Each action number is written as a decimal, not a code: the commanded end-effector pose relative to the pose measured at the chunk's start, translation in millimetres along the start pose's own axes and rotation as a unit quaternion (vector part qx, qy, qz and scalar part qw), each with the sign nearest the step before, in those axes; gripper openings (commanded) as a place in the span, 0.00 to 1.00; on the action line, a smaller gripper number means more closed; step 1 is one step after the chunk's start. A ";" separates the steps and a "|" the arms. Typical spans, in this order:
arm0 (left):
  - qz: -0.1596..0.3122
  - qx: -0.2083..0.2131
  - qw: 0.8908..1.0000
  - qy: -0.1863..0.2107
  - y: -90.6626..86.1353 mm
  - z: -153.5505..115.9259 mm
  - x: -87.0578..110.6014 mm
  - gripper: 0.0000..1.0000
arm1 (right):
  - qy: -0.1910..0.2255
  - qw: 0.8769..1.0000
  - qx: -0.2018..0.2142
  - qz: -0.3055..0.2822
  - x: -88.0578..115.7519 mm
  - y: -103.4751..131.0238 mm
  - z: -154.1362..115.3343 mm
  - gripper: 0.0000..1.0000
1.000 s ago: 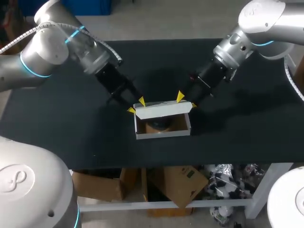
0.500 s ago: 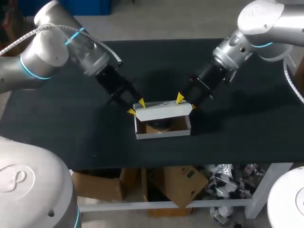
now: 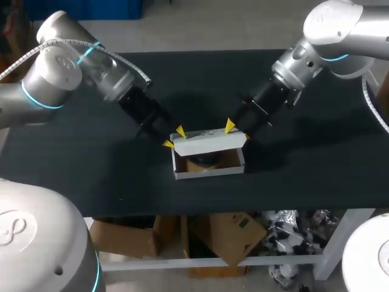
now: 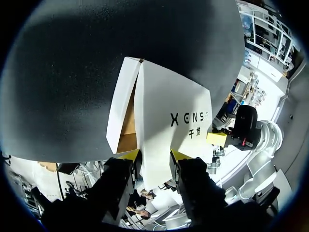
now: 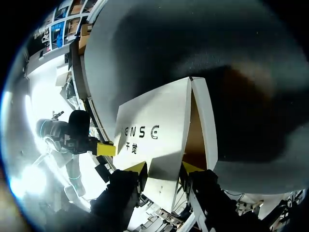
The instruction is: Assemble the packaging by folding the flat box into shape, placing the metal phone stand inside, and closing the box properly
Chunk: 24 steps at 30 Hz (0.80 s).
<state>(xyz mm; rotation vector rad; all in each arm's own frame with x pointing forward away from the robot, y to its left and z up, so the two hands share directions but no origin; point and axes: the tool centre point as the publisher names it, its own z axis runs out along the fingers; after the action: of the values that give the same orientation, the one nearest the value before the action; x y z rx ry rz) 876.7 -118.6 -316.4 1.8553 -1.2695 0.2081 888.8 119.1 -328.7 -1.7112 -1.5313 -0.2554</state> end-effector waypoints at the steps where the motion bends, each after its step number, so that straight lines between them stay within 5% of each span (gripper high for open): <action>1: -0.001 -0.004 1.000 0.016 -4.0 5.2 0.9 0.38 | -0.001 1.000 0.002 0.000 3.3 0.1 4.8 0.45; 24: 0.002 0.002 0.998 0.064 -1.6 2.4 6.5 0.37 | 0.014 1.000 -0.010 0.005 6.6 0.1 2.0 0.49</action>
<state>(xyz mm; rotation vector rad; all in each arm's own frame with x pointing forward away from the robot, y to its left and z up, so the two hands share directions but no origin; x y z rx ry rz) 882.9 -119.6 -315.3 1.8123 -1.1882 0.3191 892.5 121.3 -325.7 -1.7215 -1.5066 -0.2831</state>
